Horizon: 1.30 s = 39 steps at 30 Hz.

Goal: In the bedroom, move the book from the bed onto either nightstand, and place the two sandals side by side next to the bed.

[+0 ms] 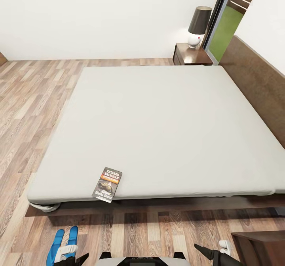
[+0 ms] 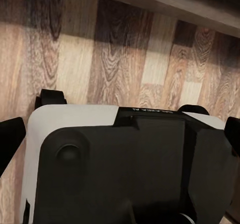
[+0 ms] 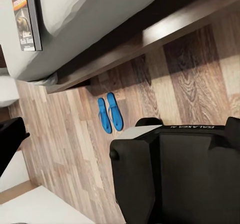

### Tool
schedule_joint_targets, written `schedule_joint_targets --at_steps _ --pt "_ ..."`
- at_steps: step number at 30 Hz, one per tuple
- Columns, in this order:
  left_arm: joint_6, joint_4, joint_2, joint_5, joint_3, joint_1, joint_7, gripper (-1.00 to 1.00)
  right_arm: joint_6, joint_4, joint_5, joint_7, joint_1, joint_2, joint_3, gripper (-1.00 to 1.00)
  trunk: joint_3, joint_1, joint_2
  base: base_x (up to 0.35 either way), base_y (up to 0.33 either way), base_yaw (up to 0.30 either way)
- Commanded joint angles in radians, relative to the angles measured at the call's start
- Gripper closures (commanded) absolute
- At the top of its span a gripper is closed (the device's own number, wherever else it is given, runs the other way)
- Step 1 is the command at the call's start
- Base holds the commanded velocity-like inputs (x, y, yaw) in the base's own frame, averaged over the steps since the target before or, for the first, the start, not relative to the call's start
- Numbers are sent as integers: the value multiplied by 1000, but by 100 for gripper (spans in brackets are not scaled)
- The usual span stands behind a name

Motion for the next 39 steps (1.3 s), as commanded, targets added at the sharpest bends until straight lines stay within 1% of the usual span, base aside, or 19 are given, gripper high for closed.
schedule_joint_targets --at_steps 1,2,5,8,21,24,29,32,35,37,38,39 --pt "-1 1 0 3 3 -1 -3 -100 10 0 2 4 -1 1 -6 -100 -1 0 -1 0 0 0" --pt "-1 1 0 2 3 -1 -3 -100 10 0 2 2 -1 1 -6 -100 -1 0 -1 0 0 0" --pt "-2 1 -1 1 2 -1 -2 -100 10 1 2 -40 -1 1 -6 -100 -1 0 -1 0 0 0" --pt "-2 1 -2 1 2 -1 -1 -100 10 0 2 -58 -1 1 -6 -100 -1 0 -1 0 0 0" --pt "-2 1 -3 1 2 -1 -1 -100 10 1 2 -73 0 3 -6 -100 -1 0 -1 0 0 0" --pt "-2 1 -4 1 2 -1 -1 -100 10 17 3 -80 1 17 -6 -100 -1 0 -1 0 0 0" --pt "-2 1 -5 1 2 -1 -1 -100 10 37 7 -82 1 28 -5 -100 -1 0 -1 0 0 0" --pt "-2 1 -5 1 2 -1 -1 -100 17 31 8 -107 0 33 -4 -100 -1 0 -1 0 0 0" --pt "-2 1 -5 1 2 -1 -1 -100 25 23 8 -143 -1 62 0 -100 -1 0 -1 0 0 0" --pt "-2 1 -5 1 2 -1 -1 -100 35 7 8 -176 -4 105 4 -100 -1 0 -1 0 0 0" --pt "-2 1 -5 1 2 -1 -1 -100 40 3 8 -184 -4 116 5 -100 -1 0 -1 0 0 0" --pt "-2 1 -5 1 2 -1 -1 -100 54 -4 8 -203 -6 141 5 -100 -1 0 -1 0 0 0"
